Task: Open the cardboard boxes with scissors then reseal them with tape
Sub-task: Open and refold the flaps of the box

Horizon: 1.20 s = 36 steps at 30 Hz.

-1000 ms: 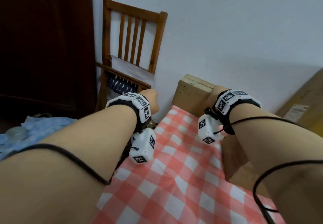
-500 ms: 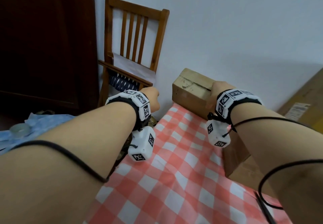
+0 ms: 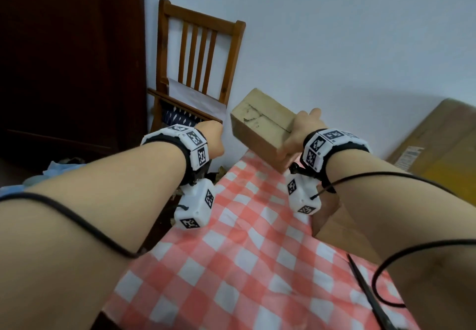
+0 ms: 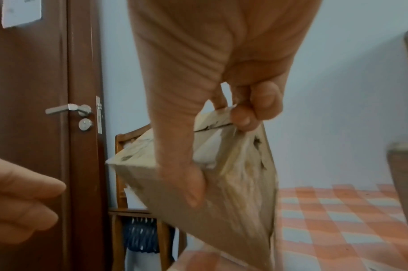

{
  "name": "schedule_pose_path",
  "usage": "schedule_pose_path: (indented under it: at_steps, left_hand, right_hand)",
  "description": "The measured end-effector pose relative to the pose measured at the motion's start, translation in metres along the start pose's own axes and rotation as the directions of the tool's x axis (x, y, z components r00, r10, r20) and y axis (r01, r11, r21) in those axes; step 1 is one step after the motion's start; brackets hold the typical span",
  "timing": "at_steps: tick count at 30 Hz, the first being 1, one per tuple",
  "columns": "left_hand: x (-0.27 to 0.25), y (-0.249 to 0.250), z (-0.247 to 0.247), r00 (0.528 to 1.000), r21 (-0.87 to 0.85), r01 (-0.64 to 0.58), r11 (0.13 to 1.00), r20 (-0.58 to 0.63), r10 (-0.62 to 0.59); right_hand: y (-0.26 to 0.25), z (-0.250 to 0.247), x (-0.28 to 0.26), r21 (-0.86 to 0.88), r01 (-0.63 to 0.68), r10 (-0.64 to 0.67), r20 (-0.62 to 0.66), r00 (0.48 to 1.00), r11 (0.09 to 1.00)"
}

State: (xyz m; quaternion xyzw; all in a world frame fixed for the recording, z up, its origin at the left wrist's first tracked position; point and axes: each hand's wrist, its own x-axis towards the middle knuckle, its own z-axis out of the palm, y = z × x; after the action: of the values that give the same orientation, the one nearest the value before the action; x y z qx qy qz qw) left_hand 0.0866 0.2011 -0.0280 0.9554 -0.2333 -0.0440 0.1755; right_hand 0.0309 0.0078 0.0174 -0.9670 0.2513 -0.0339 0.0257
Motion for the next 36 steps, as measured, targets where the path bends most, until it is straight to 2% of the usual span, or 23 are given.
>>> schedule_pose_path:
  at_steps: [6, 10, 13, 18, 22, 28, 33, 36]
  left_hand:
    - [-0.060, 0.005, -0.018, 0.995, -0.214, 0.061, 0.975, -0.064, -0.076]
    - [-0.103, 0.006, -0.018, 0.998, -0.228, 0.046, 0.973, -0.026, -0.054]
    - [-0.130, 0.005, -0.015, 0.999, -0.294, 0.010, 0.956, -0.043, -0.023]
    - [-0.167, 0.006, -0.013, 0.981, -0.227, 0.136, 0.964, -0.107, -0.163]
    - [-0.189, 0.001, -0.013, 0.979, -0.256, 0.127, 0.958, -0.124, -0.163]
    - [-0.204, -0.007, -0.012, 0.984, -0.201, 0.115, 0.973, -0.110, -0.139]
    - [-0.205, -0.010, -0.010, 0.988, -0.192, 0.108, 0.975, -0.089, -0.127]
    - [-0.204, -0.009, -0.010, 0.992, -0.234, 0.085, 0.968, -0.076, -0.105]
  right_hand:
    - [-0.004, -0.023, -0.066, 0.022, 0.179, -0.180, 0.067, 0.981, 0.984]
    - [-0.004, -0.024, -0.114, 0.019, 0.239, -0.240, 0.105, 0.965, 0.971]
    - [0.000, -0.025, -0.142, 0.107, 0.273, -0.286, 0.125, 0.950, 0.956]
    - [0.009, -0.027, -0.182, 0.146, 0.328, -0.348, 0.139, 0.927, 0.933]
    - [0.011, -0.022, -0.200, 0.214, 0.291, -0.331, 0.180, 0.926, 0.932]
    - [0.020, -0.012, -0.206, 0.286, 0.261, -0.322, 0.193, 0.927, 0.922]
    - [0.026, -0.006, -0.204, 0.365, 0.141, -0.232, 0.221, 0.947, 0.920]
    - [0.029, -0.004, -0.205, 0.472, 0.077, -0.216, 0.247, 0.945, 0.878]
